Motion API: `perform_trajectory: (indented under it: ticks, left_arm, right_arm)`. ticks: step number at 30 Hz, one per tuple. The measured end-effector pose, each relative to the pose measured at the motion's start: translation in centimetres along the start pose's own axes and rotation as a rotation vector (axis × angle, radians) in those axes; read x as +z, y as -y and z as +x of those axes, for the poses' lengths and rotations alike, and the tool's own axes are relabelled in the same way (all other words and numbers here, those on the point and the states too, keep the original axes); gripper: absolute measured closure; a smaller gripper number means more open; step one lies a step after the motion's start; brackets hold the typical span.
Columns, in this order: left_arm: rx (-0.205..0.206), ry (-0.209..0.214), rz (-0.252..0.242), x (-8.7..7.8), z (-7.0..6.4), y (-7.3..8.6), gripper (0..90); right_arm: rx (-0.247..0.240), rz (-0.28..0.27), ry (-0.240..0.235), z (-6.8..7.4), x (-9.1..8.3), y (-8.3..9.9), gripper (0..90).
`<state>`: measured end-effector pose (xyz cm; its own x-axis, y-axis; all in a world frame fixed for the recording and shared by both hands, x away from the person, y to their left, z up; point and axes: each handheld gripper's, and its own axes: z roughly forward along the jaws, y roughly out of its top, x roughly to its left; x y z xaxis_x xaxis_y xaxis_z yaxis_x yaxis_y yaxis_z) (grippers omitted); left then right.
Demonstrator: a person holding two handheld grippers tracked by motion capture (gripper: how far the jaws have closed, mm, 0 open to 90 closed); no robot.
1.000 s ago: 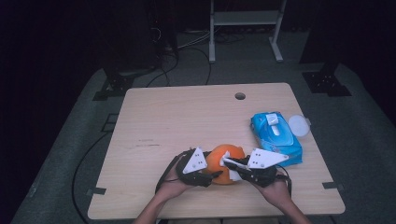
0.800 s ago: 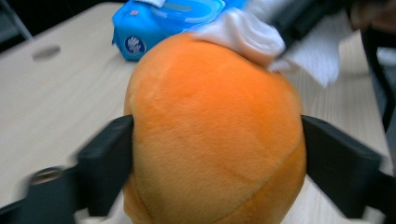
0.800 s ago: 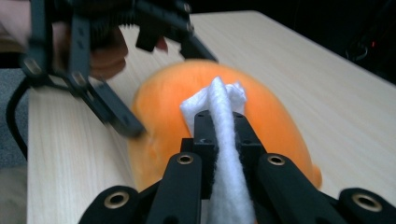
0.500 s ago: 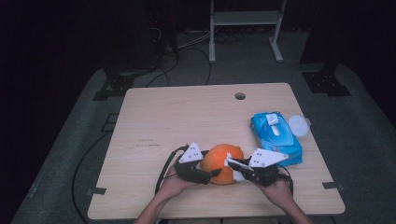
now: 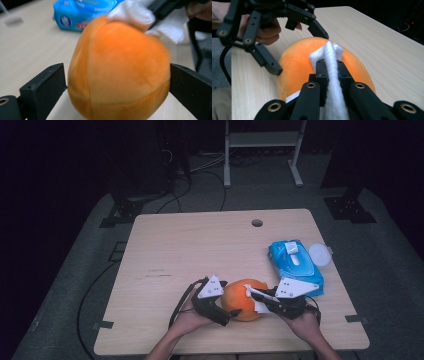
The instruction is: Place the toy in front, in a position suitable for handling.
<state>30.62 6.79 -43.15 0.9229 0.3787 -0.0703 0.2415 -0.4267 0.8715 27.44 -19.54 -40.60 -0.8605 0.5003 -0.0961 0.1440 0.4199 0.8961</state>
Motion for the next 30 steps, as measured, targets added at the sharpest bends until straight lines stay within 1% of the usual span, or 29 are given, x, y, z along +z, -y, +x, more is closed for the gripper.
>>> perform_trajectory:
  ticks: [1, 3, 4, 5, 6, 7, 8, 9, 10, 12, 14, 15, 16, 17, 18, 20, 22, 23, 25, 27, 28, 30]
  left_arm:
    - [-0.023, 0.018, 0.009, 0.1, 0.2, 0.1, 2.5]
    - [-0.053, 0.038, 0.016, 0.3, 0.3, 0.1, 3.0]
    - [-0.042, 0.033, 0.008, 0.1, 0.2, 0.2, 9.0]
    - [-0.024, 0.015, 0.001, 0.0, 0.0, 0.2, 16.7]
    - [0.006, -0.003, -0.019, -0.2, -0.3, 0.1, 24.0]
    - [0.041, -0.025, -0.041, -0.4, -0.7, -0.2, 27.9]
    - [0.064, -0.040, -0.057, -0.5, -1.0, -0.4, 30.4]
    - [0.109, -0.072, -0.074, -0.7, -1.6, -0.8, 31.4]
    - [0.133, -0.089, -0.081, -0.7, -1.9, -0.9, 32.2]
    - [0.172, -0.115, -0.084, -0.8, -2.4, -1.0, 32.9]
    - [0.179, -0.133, -0.071, -0.9, -2.3, -0.8, 33.7]
    - [0.185, -0.135, -0.051, -0.9, -2.2, -0.6, 33.8]
    - [0.181, -0.131, -0.054, -0.8, -2.2, -0.5, 33.8]
    - [0.172, -0.128, -0.055, -0.8, -2.1, -0.4, 33.7]
    - [0.169, -0.128, -0.054, -0.8, -2.0, -0.3, 33.3]
    - [0.160, -0.122, -0.053, -0.7, -1.9, -0.4, 31.8]
    - [0.154, -0.117, -0.052, -0.6, -1.9, -0.4, 30.4]
    - [0.154, -0.121, -0.049, -0.5, -2.0, -0.4, 29.8]
    - [0.154, -0.126, -0.045, -0.3, -2.2, -0.4, 28.4]
    - [0.176, -0.130, -0.031, -0.2, -2.4, -0.4, 28.1]
    - [0.179, -0.130, -0.031, -0.1, -2.5, -0.3, 28.1]
    - [0.195, -0.128, -0.025, -0.2, -2.5, -0.2, 28.4]
  right_arm:
    - [0.003, 0.000, -0.002, 0.0, 0.0, 0.0, 82.6]
    - [0.004, 0.001, -0.006, 0.1, 0.1, 0.0, 82.6]
    - [-0.001, 0.000, -0.007, 0.2, 0.1, -0.1, 82.6]
    - [-0.010, -0.005, -0.002, 0.4, 0.2, -0.2, 82.6]
    - [-0.013, -0.008, 0.001, 0.5, 0.2, -0.4, 82.6]
    - [-0.023, -0.017, -0.002, 0.8, 0.2, -0.8, 82.6]
    - [-0.042, -0.034, -0.005, 1.4, 0.3, -1.5, 82.6]
    - [-0.051, -0.046, -0.012, 1.7, 0.3, -1.9, 82.5]
    - [-0.062, -0.068, -0.028, 2.2, 0.4, -2.7, 82.6]
    - [-0.094, -0.071, -0.033, 2.8, 0.7, -3.5, 82.6]
    - [-0.108, -0.058, -0.032, 2.9, 0.9, -3.6, 82.6]
    - [-0.108, -0.049, -0.019, 2.7, 0.9, -3.3, 82.6]
    - [-0.095, -0.038, -0.001, 2.2, 0.8, -2.8, 82.5]
    - [-0.080, -0.035, 0.005, 1.7, 0.7, -2.4, 82.5]
    - [-0.056, -0.039, 0.009, 1.1, 0.5, -1.9, 82.5]
    - [-0.028, -0.034, 0.037, 0.0, 0.0, -1.1, 82.5]
    - [-0.015, -0.025, 0.057, -0.2, -0.5, -0.8, 82.5]
    - [-0.017, -0.024, 0.061, 0.0, -0.6, -0.8, 82.5]
    - [-0.042, -0.028, 0.059, 0.6, -0.3, -1.0, 82.5]
    - [-0.066, -0.025, 0.038, 1.7, 0.3, -1.6, 82.5]
    - [-0.079, -0.026, 0.023, 2.1, 0.6, -1.8, 82.5]
    - [-0.113, -0.024, 0.004, 2.8, 1.2, -2.4, 82.5]
